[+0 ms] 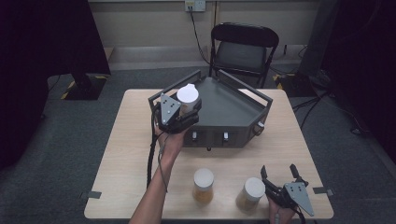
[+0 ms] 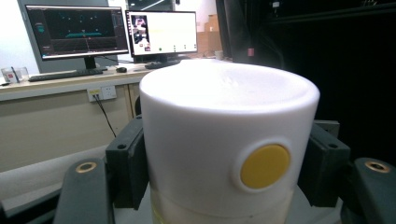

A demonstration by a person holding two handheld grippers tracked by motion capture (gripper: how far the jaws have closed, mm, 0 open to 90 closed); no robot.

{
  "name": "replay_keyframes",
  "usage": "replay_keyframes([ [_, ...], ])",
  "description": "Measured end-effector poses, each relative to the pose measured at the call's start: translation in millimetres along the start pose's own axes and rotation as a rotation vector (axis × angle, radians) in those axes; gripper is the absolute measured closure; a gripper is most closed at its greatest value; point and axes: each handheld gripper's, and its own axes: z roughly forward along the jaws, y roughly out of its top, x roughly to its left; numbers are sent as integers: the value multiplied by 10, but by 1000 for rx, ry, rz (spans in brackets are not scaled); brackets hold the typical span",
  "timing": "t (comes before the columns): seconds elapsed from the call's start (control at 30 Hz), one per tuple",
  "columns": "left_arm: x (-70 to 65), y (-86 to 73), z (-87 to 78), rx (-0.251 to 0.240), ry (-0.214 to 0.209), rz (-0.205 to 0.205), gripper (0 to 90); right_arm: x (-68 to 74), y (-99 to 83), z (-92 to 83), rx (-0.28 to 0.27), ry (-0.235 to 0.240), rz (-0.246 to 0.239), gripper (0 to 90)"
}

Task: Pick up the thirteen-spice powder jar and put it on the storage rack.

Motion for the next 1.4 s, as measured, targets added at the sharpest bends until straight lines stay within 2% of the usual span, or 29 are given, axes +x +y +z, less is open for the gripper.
replay_keyframes([
  [0.53, 65, -61, 289, 44, 34, -11, 311, 1, 0, 0, 0, -1, 0, 13],
  [0.77, 88, -86, 343, 60, 50, -18, 311, 1, 0, 0, 0, -1, 0, 13],
  [0.87, 113, -96, 364, 69, 42, -37, 311, 1, 0, 0, 0, -1, 0, 13],
  [0.97, 64, -101, 392, 85, 67, 4, 311, 1, 0, 0, 0, -1, 1, 13],
  [1.07, 92, -135, 395, 84, 61, -11, 311, 2, 0, 0, 0, -1, 0, 13],
  [1.4, 77, -185, 427, 105, 67, -18, 311, 2, -1, 0, 0, -2, 0, 13],
])
